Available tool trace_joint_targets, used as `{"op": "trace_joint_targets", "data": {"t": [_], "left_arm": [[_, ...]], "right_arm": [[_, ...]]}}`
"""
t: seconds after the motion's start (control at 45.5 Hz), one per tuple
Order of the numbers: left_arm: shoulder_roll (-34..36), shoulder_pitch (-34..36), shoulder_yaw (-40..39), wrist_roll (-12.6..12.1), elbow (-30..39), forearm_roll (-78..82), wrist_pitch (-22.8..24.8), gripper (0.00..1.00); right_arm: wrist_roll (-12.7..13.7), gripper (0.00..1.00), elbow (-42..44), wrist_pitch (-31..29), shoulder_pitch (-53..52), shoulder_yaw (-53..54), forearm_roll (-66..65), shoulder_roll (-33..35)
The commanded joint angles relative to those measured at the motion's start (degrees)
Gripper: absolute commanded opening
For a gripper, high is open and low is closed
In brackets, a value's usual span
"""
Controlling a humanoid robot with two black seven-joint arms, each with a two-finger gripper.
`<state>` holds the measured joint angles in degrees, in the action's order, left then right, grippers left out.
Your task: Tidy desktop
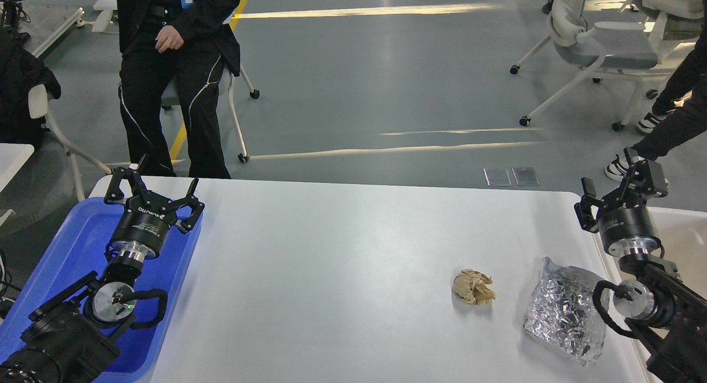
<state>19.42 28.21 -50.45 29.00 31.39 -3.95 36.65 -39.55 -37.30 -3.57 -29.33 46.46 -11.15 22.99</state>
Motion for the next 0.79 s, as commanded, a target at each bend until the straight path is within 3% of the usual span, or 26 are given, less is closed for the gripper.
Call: {"op": "trace_joint_targets", "data": {"t": [0.0,0.769], "left_arm": [[0.0,0.0,0.1,-0.2,0.0,0.3,-0.1,1.00],[0.1,0.0,0.0,-0.3,0.0,0.2,-0.1,1.00]], "right_arm": [[0.0,1.00,0.1,0.1,0.1,-0.1,0.1,0.1],[0.1,1.00,-0.2,-0.2,0.0,0.7,0.7,0.4]]}}
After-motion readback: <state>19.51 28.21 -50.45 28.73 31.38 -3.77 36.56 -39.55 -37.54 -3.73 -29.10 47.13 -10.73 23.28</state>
